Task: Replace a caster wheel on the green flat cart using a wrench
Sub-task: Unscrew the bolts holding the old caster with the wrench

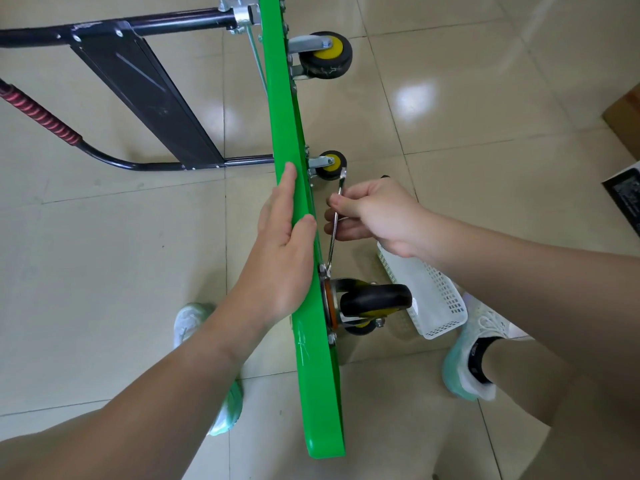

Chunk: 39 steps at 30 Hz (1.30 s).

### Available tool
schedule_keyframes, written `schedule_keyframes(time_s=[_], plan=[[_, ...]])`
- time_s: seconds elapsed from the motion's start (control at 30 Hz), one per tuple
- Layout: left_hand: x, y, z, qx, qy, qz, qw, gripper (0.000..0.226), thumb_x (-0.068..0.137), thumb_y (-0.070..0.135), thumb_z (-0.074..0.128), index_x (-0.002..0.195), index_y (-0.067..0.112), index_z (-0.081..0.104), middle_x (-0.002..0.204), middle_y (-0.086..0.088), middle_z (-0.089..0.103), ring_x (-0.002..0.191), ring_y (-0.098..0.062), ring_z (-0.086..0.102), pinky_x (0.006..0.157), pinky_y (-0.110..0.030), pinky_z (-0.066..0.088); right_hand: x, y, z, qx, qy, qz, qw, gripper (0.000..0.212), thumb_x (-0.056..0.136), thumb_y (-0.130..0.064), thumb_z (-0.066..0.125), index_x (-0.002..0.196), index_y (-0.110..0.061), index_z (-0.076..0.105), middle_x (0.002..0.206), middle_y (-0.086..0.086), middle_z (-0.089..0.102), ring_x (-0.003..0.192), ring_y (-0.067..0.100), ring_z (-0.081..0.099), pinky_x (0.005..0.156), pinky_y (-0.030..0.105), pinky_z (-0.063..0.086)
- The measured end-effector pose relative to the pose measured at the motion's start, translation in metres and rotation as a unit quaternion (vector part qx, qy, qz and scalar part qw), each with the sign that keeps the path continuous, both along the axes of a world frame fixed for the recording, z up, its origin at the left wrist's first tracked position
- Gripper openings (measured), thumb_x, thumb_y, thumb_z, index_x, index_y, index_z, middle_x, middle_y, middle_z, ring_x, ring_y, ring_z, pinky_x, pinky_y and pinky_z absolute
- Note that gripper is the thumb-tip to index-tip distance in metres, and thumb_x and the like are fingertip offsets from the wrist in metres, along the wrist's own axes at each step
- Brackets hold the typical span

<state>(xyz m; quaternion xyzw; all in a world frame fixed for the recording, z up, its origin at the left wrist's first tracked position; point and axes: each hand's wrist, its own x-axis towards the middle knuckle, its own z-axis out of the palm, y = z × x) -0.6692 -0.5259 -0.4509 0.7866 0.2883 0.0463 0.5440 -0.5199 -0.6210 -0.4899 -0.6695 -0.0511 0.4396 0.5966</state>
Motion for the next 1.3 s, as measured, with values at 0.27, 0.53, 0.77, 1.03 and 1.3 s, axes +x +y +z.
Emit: schedule_keyframes(time_s=[0.27,0.53,0.77,1.03,1.3], plan=[[0.000,0.001,-0.002,-0.007,-0.004,0.001,1.000,0.065,0.110,0.018,0.034,0.165,0.040,0.008,0.155,0.028,0.017,0.128,0.032,0.015,0.095,0.013,0.008,0.006,0.022,-0.008,-0.038,0.029,0.017,0.999,0.038,0.093,-0.011,0.069,0.122,0.011,0.058,0.093,0.021,0.069,0.069,0.030,0.074,0.067,0.040,0.063],[0.001,-0.001,-0.001,0.000,-0.005,0.001,1.000,0.066,0.109,0.017,0.034,0.166,0.038,0.007,0.165,0.021,0.015,0.138,0.020,0.015,0.098,0.012,0.008,0.000,0.032,-0.006,-0.048,-0.051,0.047,0.996,0.024,0.094,-0.015,0.070,0.111,0.001,0.071,0.098,0.018,0.075,0.073,0.028,0.075,0.071,0.041,0.063],[0.001,0.000,-0.002,0.002,-0.007,0.004,1.000,0.065,0.110,0.017,0.034,0.166,0.036,0.008,0.153,0.028,0.018,0.122,0.038,0.014,0.095,0.013,0.009,0.005,0.029,-0.010,-0.072,0.105,0.000,0.992,0.012,0.098,-0.010,0.063,0.099,0.001,0.059,0.089,0.012,0.063,0.078,0.029,0.067,0.075,0.043,0.062],[0.000,0.000,-0.001,-0.005,-0.009,-0.002,1.000,0.064,0.110,0.017,0.033,0.166,0.037,0.008,0.151,0.029,0.019,0.108,0.047,0.016,0.086,0.015,0.014,0.004,0.036,-0.018,-0.091,0.146,-0.005,0.985,0.007,0.097,-0.008,0.062,0.097,-0.001,0.061,0.091,0.012,0.065,0.079,0.029,0.066,0.095,0.048,0.054],[0.000,0.002,-0.003,0.001,-0.001,-0.003,1.000,0.065,0.110,0.018,0.034,0.166,0.037,0.008,0.154,0.029,0.016,0.122,0.039,0.008,0.096,0.013,0.007,-0.002,0.027,-0.008,-0.058,0.014,-0.009,0.998,0.038,0.095,-0.014,0.068,0.124,0.007,0.059,0.096,0.014,0.070,0.073,0.029,0.075,0.080,0.046,0.062]])
